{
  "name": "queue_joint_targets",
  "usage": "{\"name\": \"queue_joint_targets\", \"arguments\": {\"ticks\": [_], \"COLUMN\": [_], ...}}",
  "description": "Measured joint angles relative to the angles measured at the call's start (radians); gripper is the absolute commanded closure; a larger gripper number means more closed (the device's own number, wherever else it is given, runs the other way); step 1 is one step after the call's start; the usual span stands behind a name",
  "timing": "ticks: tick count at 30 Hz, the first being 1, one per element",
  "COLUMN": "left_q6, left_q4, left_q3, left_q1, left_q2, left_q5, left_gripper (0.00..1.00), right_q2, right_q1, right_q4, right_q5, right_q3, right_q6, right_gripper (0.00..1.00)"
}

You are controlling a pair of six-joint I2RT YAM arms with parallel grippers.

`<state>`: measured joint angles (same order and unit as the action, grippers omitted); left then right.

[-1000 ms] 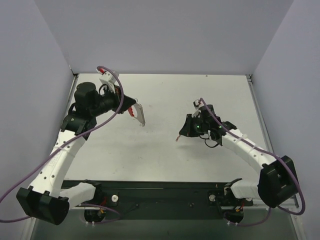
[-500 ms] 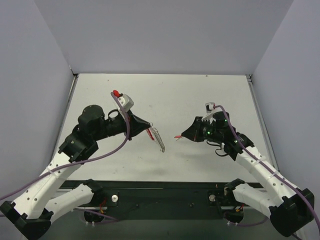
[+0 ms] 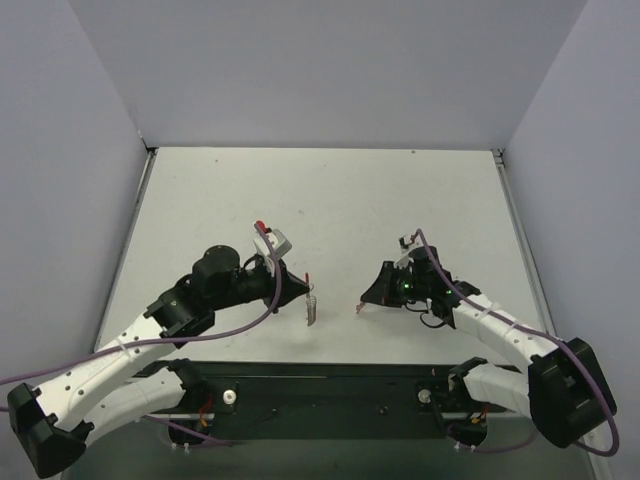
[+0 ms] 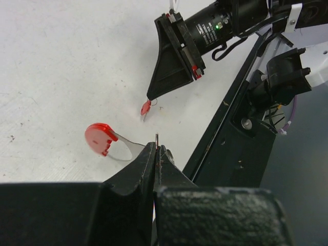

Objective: Put the keys on the keyring

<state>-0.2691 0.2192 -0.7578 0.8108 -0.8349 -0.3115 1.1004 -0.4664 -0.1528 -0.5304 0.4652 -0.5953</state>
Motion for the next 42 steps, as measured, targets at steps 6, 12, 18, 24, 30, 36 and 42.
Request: {"name": "queue_joint_targets", "arguments": {"ticks": [6, 12, 18, 24, 30, 36, 42], "left_q6": [0.019, 0.033, 0.047, 0.054, 0.057, 0.06, 0.064], "left_q4": [-0.007, -0.023, -0.047, -0.052, -0.055, -0.051, -0.051], "left_q3": [0.0, 0.0, 0.0, 0.0, 0.0, 0.0, 0.0], "left_q1": [0.002, 0.002, 0.002, 0.002, 0.002, 0.002, 0.002], "left_q2": [-0.015, -0.042, -0.074, -0.095, -0.095, -0.075, -0.047], "left_q5": [0.039, 0.066, 0.08, 0.092, 0.096, 0.113, 0.13], "left_gripper": [1.0, 1.0, 1.0, 1.0, 1.0, 1.0, 1.0], "right_q2": [0.081, 0.142, 0.213, 0.238, 0.254, 0.292, 0.306], "right_q1": [0.0, -0.001, -0.001, -0.001, -0.009, -0.066, -0.106], "right_q4": [-0.104, -0.208, -0.277, -0.276, -0.274, -0.243, -0.237], "right_q5": [-0.01, -0.04, -0.071, -0.072, -0.072, -0.056, -0.041], "right_q3": [-0.06, -0.079, -0.08, -0.091, -0.089, -0.068, -0.065], "right_q6": [-0.03, -0.056, -0.071, -0.075, -0.074, -0.055, -0.054], "right_gripper": [1.0, 1.0, 1.0, 1.0, 1.0, 0.98, 0.8]}}
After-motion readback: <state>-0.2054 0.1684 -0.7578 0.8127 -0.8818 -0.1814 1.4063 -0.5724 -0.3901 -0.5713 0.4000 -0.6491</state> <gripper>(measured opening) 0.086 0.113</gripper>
